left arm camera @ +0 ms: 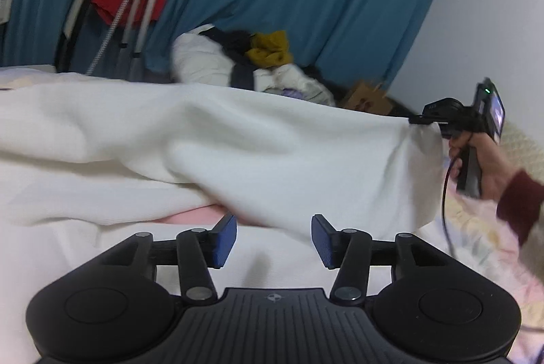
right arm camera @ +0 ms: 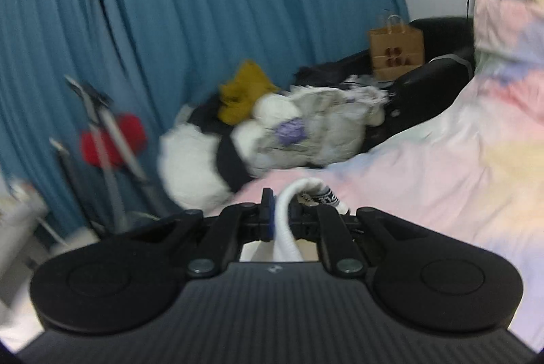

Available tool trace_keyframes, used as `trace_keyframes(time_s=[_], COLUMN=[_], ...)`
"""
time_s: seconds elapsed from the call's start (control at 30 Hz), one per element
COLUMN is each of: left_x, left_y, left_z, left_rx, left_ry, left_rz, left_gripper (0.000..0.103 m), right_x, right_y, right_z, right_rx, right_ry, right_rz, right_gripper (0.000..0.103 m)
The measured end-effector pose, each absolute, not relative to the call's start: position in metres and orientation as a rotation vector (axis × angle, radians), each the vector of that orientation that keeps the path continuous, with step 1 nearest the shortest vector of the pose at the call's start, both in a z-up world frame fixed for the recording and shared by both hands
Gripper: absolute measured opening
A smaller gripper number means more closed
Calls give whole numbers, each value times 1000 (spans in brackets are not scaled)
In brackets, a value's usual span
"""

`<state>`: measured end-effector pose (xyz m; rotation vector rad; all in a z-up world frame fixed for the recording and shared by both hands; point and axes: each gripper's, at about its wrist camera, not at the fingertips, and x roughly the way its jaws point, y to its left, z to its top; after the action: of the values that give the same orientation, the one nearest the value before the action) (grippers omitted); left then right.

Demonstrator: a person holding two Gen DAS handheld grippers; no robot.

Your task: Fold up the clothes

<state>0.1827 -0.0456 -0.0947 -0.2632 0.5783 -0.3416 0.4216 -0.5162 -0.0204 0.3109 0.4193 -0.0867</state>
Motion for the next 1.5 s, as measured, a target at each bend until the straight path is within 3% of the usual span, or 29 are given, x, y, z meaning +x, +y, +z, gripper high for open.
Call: trace_keyframes(time_s=[0.17,0.37,0.4,0.47,0.6,0.63,0.87,1.07,1.13,1.2,1.27,1.3,1.33,1.37,1.5], left_x=[198,233,238,243,244,244,236,240,240,243,249,252,253,253,259], left_y=[-43,-23,-18,-10,-7,-7,-9,-16,-12,-6,3,8,15,22,54], left_z=[-112,-141,-143,-142,-137,-137,-133,-145,-147,-146,-143,-141,-138,-133,-114], left_rx=[-66,32,20,-16,19,28,106,318,328,294,255,236,200,168,-15], left_ry=[605,694,703,718,711,711,695,616,610,618,631,637,626,606,587], left_rz=[-237,-115,-111,-115,-117,-116,-151,-200,-208,-180,-160,-150,-141,-124,-117], left_gripper=[52,54,54,54,54,53,52,54,47,16,0,0,0,0,0], right_x=[496,501,496,485,459,452,376,276,273,281,300,310,320,330,370], right_y=[-535,-532,-534,-536,-526,-524,-525,-526,-524,-521,-517,-516,-514,-512,-504], right_z=[-67,-104,-104,-102,-87,-84,-74,-145,-159,-161,-148,-142,-136,-130,-105], right_rx=[273,350,382,432,448,445,476,895,963,956,859,811,763,715,522], right_ry=[570,519,508,496,496,495,494,573,584,582,566,558,550,541,505], right_rz=[-159,-164,-160,-157,-168,-173,-287,-403,-379,-368,-377,-382,-386,-390,-405], right_gripper=[9,18,23,51,74,86,88,90,82,75,58,48,21,15,8])
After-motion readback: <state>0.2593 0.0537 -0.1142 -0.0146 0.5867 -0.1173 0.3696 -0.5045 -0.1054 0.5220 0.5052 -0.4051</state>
